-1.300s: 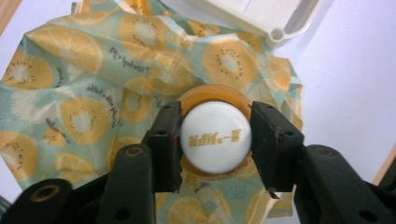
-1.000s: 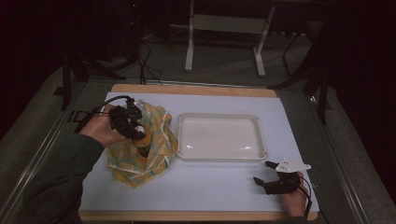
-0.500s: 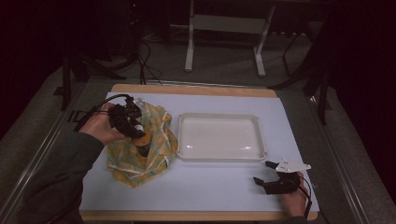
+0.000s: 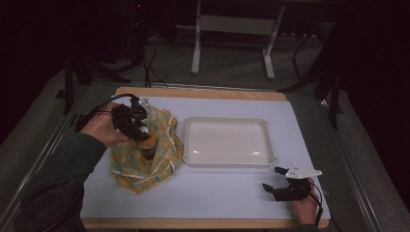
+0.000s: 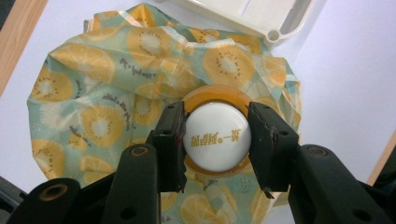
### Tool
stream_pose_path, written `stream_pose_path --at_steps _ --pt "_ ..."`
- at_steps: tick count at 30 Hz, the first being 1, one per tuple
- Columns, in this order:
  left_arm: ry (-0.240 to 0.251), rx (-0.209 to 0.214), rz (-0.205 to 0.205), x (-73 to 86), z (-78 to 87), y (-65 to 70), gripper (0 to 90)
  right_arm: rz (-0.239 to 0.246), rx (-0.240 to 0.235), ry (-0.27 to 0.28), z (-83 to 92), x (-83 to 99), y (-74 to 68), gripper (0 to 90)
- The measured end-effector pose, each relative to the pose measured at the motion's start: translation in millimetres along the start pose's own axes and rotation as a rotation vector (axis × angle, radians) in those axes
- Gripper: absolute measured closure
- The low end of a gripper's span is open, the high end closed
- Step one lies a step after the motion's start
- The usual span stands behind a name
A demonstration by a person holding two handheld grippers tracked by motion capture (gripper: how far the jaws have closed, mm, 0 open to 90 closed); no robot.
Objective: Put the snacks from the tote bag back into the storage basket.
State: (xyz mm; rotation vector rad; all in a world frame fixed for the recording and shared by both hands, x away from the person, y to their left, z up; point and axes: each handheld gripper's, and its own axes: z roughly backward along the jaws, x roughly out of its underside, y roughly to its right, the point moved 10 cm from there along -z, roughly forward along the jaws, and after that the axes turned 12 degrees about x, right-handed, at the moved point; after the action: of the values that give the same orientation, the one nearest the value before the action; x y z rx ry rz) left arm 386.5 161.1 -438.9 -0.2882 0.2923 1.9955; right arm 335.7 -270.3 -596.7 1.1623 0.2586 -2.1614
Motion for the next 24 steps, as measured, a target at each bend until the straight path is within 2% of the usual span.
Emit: stream_pose_path --at_steps 24 --pt "-0.007 -0.017 -0.014 -9.3 34.6 3.2 59.0 -0.002 0.0 0.004 0.2 -0.3 0.0 15.1"
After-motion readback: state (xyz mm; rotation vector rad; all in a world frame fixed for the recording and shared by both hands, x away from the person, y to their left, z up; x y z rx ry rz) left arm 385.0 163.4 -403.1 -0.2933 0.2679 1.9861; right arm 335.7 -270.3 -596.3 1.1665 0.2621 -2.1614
